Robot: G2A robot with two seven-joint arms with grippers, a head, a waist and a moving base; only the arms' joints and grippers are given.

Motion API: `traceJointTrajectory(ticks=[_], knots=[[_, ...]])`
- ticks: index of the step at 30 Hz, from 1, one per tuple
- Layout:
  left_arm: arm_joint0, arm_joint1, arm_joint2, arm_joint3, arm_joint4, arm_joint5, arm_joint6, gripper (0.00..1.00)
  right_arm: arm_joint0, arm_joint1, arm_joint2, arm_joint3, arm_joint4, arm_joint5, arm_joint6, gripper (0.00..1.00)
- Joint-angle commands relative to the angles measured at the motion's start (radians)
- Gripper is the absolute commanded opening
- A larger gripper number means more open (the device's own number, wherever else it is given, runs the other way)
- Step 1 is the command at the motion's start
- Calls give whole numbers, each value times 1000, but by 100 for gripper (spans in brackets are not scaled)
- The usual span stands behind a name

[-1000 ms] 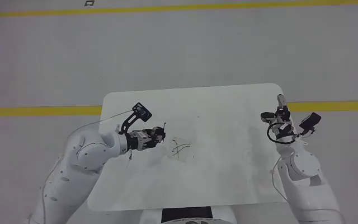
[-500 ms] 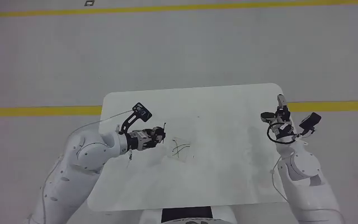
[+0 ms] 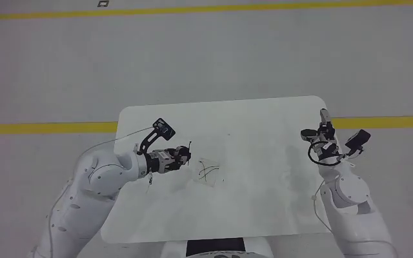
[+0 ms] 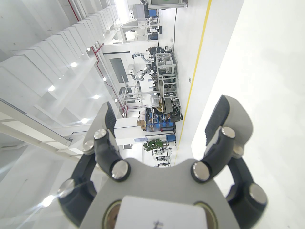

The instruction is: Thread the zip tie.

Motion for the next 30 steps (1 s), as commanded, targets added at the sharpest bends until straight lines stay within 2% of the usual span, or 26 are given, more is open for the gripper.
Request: traceJointTrajectory(ticks=[1,4,9,15,19,30], knots=[[0,0,0,0,0,0,0,0,-1,0,-13,-16,-41,-6,22,100],[0,0,0,0,0,0,0,0,-16,1,-45,-50,-151,-24,56,100],[0,0,0,0,0,0,0,0,-11,4,-127,-79,-342,-11,147,100],[0,0,0,0,0,0,0,0,56,1,-274,-58,-577,-3,238,100],[0,0,0,0,0,0,0,0,106,-8,-343,-32,-632,-14,245,100],[0,0,0,0,0,0,0,0,108,-8,-345,-32,-633,-16,244,100]])
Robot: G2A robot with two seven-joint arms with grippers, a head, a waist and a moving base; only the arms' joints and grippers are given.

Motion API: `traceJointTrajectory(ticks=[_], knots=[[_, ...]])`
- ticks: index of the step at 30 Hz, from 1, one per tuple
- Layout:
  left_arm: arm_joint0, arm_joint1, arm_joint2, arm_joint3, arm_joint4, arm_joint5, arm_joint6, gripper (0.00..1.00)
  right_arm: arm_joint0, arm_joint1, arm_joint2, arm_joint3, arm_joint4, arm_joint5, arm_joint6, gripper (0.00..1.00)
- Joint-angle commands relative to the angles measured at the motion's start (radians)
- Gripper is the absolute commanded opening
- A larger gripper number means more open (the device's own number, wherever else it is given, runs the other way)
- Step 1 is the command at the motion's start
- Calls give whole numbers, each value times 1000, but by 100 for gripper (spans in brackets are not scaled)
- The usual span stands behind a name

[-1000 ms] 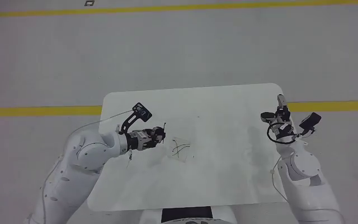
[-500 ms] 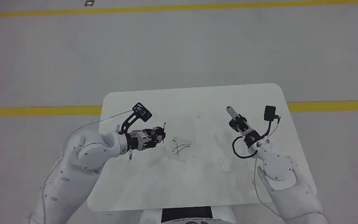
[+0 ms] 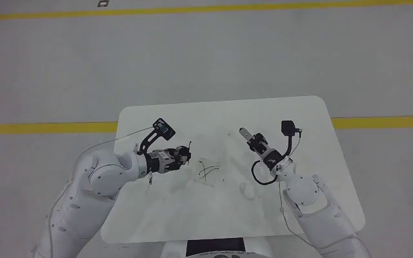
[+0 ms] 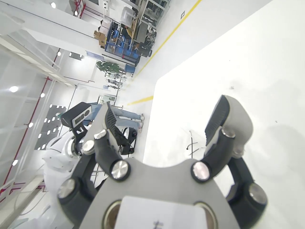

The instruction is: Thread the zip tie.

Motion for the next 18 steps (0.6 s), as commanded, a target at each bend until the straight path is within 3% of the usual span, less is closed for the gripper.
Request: traceJointTrajectory(ticks=[1,7,11,15,18], knots=[[0,0,1,1,0,0,4,0,3,0,-1,-3,-11,-6,0,100],[-5,9,27,8,19,0,-26,0,24,8,-34,-40,-171,-72,103,100],[-8,19,28,9,4,0,-80,0,54,14,-64,-52,-261,-99,220,100],[-17,29,39,13,-10,0,-130,0,90,11,-108,-53,-278,-103,284,100],[-20,32,44,4,-12,0,-119,0,99,9,-119,-50,-267,-109,290,100]])
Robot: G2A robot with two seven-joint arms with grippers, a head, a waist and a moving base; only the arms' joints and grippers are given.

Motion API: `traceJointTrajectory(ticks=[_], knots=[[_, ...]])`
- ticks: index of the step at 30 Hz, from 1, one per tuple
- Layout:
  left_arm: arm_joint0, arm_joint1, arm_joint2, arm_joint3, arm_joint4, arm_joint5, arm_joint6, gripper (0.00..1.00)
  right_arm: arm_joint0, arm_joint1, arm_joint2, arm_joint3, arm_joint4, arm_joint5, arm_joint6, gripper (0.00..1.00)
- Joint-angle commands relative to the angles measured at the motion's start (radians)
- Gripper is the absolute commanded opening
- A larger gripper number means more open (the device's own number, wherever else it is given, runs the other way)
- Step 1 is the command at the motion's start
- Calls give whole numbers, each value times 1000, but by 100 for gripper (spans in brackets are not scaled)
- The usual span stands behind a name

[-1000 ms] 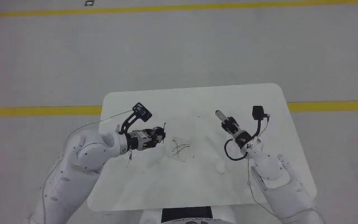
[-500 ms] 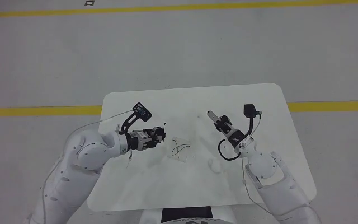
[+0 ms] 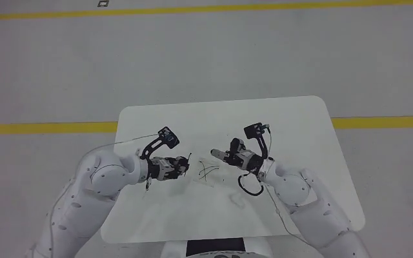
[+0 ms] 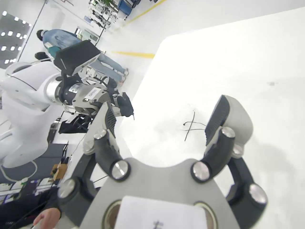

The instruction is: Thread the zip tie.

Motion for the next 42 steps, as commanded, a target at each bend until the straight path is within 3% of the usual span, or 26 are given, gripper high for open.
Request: traceJointTrajectory(ticks=[1,5,9,17,26,34,42], knots=[[0,0,0,-1,0,0,3,0,0,0,0,0,1,0,-1,100],[0,0,0,-1,0,0,3,0,0,0,0,0,1,0,-1,100],[-13,1,48,-9,50,0,11,0,1,0,-8,10,43,-26,31,100],[-49,5,112,12,78,0,23,0,64,0,-37,56,168,-46,197,100],[-48,5,121,13,90,1,43,0,63,-1,-46,60,177,-47,192,100],[-56,8,156,8,116,0,66,0,91,-10,-82,93,271,-34,205,100],[-56,8,156,8,116,0,66,0,87,-10,-90,101,279,-33,194,100]])
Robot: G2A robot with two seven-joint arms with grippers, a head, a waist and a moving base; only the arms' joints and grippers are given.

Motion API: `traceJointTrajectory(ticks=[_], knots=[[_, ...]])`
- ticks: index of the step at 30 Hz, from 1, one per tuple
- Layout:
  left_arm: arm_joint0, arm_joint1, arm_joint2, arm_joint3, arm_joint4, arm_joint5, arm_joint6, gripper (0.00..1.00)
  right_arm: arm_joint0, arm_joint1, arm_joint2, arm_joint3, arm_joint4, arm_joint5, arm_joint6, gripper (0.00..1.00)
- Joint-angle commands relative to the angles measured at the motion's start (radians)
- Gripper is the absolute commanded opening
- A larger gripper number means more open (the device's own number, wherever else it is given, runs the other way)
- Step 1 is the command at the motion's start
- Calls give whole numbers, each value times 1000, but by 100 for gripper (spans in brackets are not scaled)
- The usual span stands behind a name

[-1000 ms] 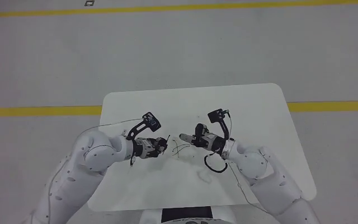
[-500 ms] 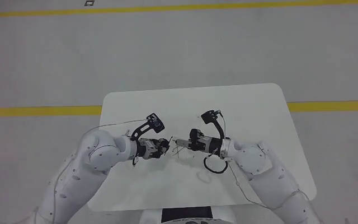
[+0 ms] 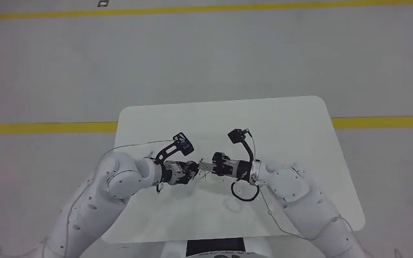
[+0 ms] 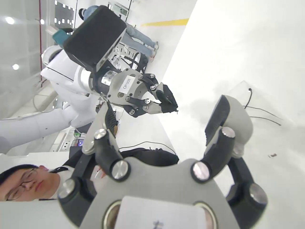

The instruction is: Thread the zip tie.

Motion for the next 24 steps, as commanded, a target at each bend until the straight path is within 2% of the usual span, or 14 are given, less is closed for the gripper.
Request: traceJointTrajectory(ticks=[1,6,7,8,9,13,24], knots=[[0,0,0,0,0,0,0,0,1,0,-3,7,7,3,1,100],[0,0,0,0,0,0,0,0,6,0,-4,30,54,-4,6,98],[0,0,0,0,0,0,0,0,7,0,-4,35,62,-7,7,84],[0,0,0,0,0,0,0,0,9,0,-3,38,67,-9,7,62],[0,0,0,0,0,0,0,0,9,0,-2,42,73,-10,4,48],[0,0,0,0,0,0,0,0,12,0,-3,50,87,-16,0,36],[0,0,0,0,0,0,0,0,20,2,-9,64,98,-26,-7,19]])
